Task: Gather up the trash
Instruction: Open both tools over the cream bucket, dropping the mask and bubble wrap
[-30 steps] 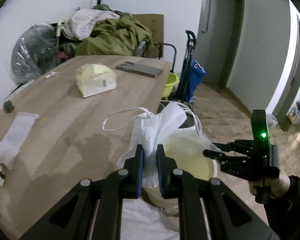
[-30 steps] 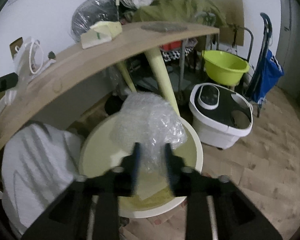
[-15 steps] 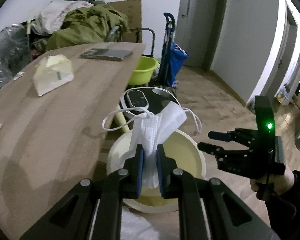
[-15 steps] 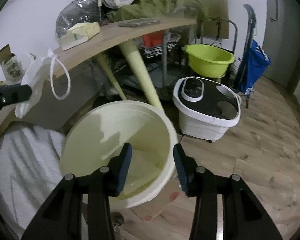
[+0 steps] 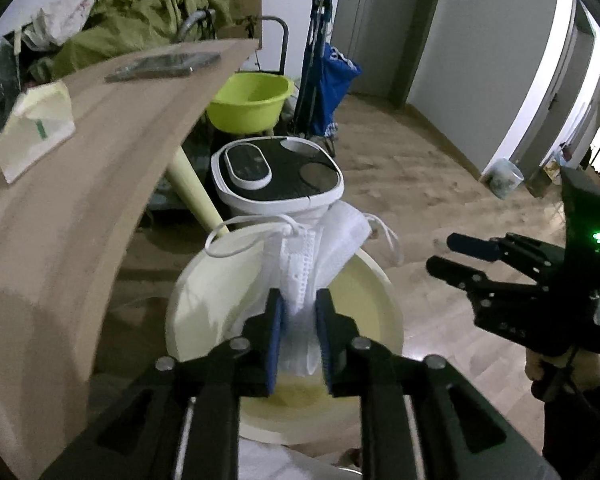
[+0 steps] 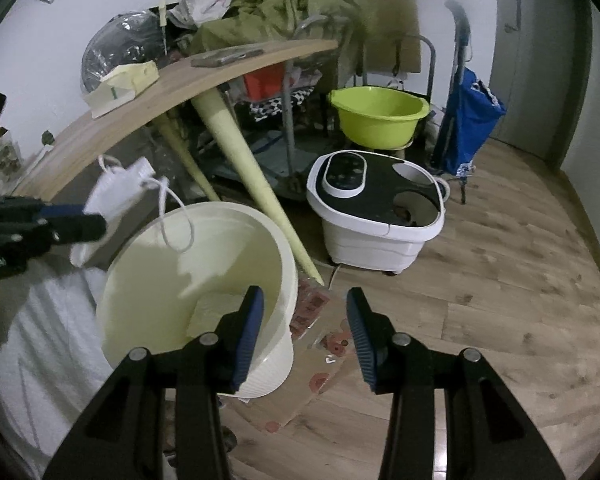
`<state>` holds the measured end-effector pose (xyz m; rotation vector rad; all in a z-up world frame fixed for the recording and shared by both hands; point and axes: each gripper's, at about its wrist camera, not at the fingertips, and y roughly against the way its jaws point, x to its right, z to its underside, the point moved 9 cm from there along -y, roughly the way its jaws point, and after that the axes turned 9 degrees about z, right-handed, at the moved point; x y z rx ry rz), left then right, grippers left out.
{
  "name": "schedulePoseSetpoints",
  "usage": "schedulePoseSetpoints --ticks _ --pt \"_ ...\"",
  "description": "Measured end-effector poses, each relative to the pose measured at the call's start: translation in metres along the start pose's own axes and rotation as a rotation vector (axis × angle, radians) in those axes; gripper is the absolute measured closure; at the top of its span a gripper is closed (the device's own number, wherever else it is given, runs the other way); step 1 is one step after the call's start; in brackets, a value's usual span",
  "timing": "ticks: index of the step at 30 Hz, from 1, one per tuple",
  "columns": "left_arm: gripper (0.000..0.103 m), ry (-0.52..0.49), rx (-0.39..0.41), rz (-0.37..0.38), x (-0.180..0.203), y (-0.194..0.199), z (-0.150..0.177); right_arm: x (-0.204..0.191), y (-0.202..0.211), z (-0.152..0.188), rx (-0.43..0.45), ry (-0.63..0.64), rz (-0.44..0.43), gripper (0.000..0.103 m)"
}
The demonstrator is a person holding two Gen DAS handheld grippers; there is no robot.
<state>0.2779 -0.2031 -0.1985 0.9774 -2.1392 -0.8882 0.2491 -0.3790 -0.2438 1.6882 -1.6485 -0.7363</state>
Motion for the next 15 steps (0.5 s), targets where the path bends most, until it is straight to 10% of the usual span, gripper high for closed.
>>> schedulePoseSetpoints --ticks 5,15 --pt "0.055 0.015 0.005 0.033 0.001 -0.001 0.000 0.000 0.007 0.001 0.008 -0.001 0.007 0.062" --pt "0.047 0.041 0.055 0.022 -0.001 0.026 -0.004 -0.003 0.019 -0.007 0.026 0.020 0.003 0.062"
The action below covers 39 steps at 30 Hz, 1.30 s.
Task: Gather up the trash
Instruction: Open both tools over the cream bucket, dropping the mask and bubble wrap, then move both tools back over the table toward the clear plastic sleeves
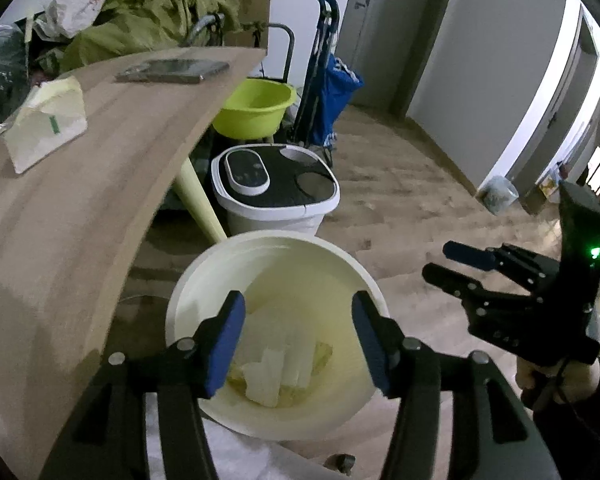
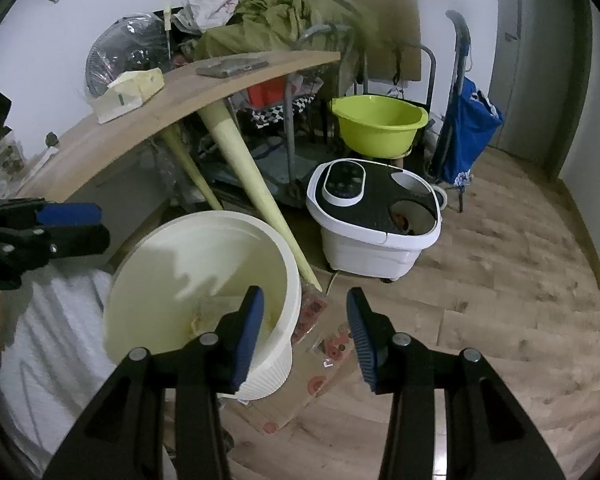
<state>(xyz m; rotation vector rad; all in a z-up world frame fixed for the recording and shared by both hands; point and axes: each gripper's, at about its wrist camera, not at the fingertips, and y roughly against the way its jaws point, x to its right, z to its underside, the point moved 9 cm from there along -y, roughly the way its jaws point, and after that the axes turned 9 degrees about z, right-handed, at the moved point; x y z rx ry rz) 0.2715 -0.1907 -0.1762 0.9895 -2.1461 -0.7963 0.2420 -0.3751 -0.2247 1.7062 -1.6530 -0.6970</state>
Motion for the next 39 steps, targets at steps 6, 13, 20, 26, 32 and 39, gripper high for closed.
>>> schedulePoseSetpoints --ticks 6,13,20,26,32,39 --pt "0.047 -0.009 0.063 -0.026 -0.001 0.026 -0.007 -0.011 0.010 -0.016 0.028 0.028 -0.010 0.062" --pt "0.046 0.009 0.136 -0.059 -0.014 0.066 -0.009 -0.035 0.028 -0.039 0.072 0.071 -0.032 0.062" --pt "0.046 0.031 0.201 -0.100 -0.030 0.103 -0.008 -0.065 0.043 -0.060 0.112 0.110 -0.058 0.053" --pt "0.046 0.071 0.245 -0.141 -0.052 0.137 -0.001 -0.100 0.053 -0.080 0.139 0.166 -0.090 0.053" --pt "0.046 0.124 0.278 -0.194 -0.077 0.165 0.008 -0.131 0.060 -0.099 0.162 0.211 -0.129 0.053" --pt "0.046 0.188 0.312 -0.262 -0.107 0.198 0.024 -0.174 0.067 -0.117 0.184 0.274 -0.180 0.053"
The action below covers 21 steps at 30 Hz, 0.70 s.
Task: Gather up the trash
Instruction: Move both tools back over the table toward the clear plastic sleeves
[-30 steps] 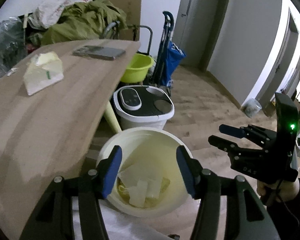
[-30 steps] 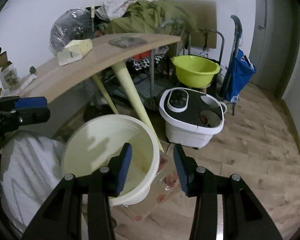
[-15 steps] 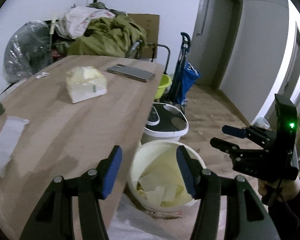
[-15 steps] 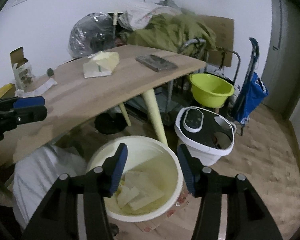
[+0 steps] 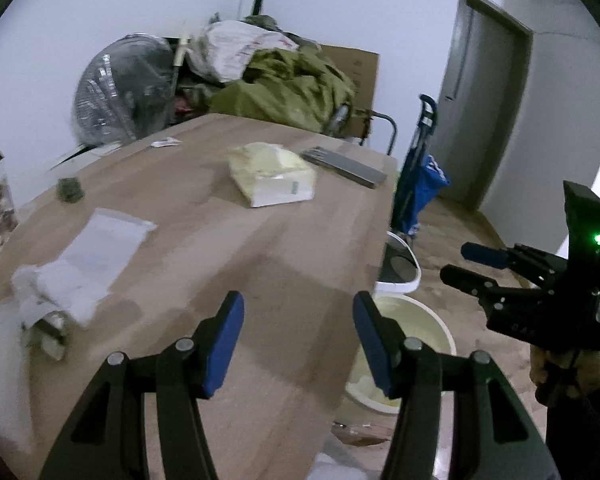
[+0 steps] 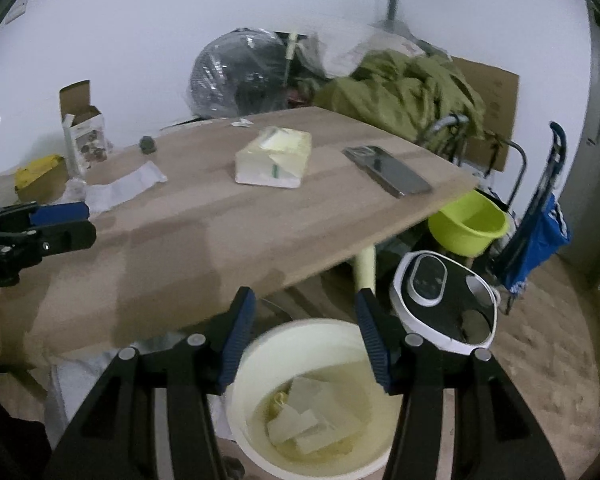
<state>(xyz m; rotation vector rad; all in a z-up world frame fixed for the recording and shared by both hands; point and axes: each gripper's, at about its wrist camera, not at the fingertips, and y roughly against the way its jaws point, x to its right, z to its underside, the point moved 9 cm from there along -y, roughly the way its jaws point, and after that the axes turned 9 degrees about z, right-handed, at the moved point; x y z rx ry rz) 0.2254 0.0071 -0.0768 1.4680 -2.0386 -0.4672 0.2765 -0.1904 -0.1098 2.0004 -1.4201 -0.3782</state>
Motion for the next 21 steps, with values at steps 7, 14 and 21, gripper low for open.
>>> schedulePoseSetpoints --ticks 7,14,21 --pt "0.046 0.049 0.021 -0.074 -0.033 0.023 0.000 -0.036 -0.007 -0.026 0.022 0.050 -0.060 0.053" --pt "0.046 0.092 0.041 -0.143 -0.060 0.045 0.002 -0.072 -0.014 -0.046 0.038 0.103 -0.124 0.053" --pt "0.046 0.140 0.071 -0.214 -0.091 0.074 0.004 -0.106 -0.022 -0.062 0.045 0.150 -0.182 0.053"
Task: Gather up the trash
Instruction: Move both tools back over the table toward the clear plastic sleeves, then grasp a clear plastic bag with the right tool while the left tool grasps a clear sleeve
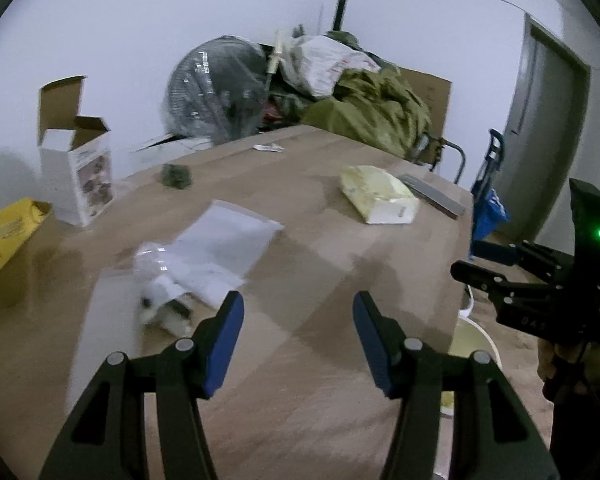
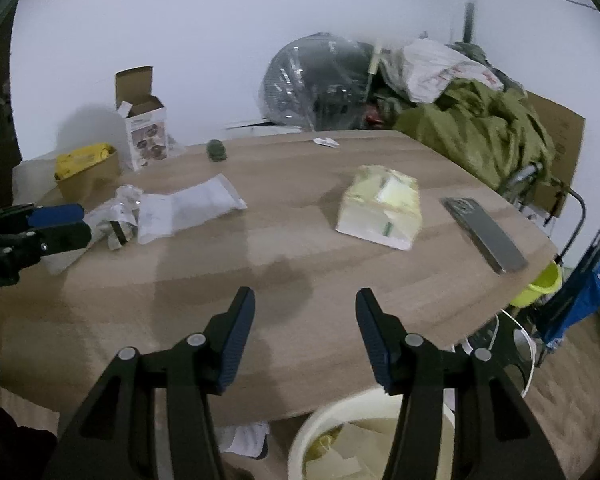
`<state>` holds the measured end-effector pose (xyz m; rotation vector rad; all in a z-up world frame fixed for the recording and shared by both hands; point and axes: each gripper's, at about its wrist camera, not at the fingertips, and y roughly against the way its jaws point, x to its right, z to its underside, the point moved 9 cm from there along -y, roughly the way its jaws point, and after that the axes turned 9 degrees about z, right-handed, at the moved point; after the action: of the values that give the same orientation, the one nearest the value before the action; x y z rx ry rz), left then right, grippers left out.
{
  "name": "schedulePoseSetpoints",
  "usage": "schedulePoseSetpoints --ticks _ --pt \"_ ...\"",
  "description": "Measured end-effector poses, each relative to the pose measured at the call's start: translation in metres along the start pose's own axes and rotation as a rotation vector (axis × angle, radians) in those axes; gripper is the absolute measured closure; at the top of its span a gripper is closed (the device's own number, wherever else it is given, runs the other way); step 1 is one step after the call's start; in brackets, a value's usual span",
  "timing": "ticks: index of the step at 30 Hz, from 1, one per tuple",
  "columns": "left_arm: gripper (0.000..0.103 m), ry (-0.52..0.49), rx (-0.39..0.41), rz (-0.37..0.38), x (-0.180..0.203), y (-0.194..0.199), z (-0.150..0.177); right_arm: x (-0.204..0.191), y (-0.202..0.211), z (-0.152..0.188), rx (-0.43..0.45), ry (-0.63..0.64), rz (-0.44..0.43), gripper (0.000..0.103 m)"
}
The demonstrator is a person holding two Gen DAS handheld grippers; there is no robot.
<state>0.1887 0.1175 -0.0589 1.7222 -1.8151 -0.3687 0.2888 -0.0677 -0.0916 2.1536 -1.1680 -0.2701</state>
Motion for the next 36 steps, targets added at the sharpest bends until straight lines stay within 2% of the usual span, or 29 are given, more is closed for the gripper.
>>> schedulePoseSetpoints --ticks 10,14,17,20,26,36 --pt "0.046 0.073 0.032 -0.108 -0.062 0.027 0.001 -0.043 -0.026 -0.032 -0.005 0.072 -0.075 0.053" --pt "0.037 0.100 0.044 -0.148 -0.086 0.036 0.002 -0.054 -0.039 -0.044 -0.014 0.091 -0.090 0.052" --pt "0.036 0.124 0.042 -0.169 -0.103 0.037 0.003 -0.065 -0.050 -0.053 -0.020 0.108 -0.105 0.045" --pt "0.036 0.146 0.028 -0.190 -0.120 0.036 0.006 -0.082 -0.062 -0.061 -0.026 0.132 -0.132 0.044" --pt "0.035 0.212 -0.018 -0.224 -0.154 0.029 0.019 -0.121 -0.086 -0.077 -0.040 0.173 -0.208 0.044" --pt "0.035 0.297 -0.023 -0.272 -0.196 0.036 0.036 -0.203 -0.111 -0.100 -0.045 0.229 -0.361 0.044"
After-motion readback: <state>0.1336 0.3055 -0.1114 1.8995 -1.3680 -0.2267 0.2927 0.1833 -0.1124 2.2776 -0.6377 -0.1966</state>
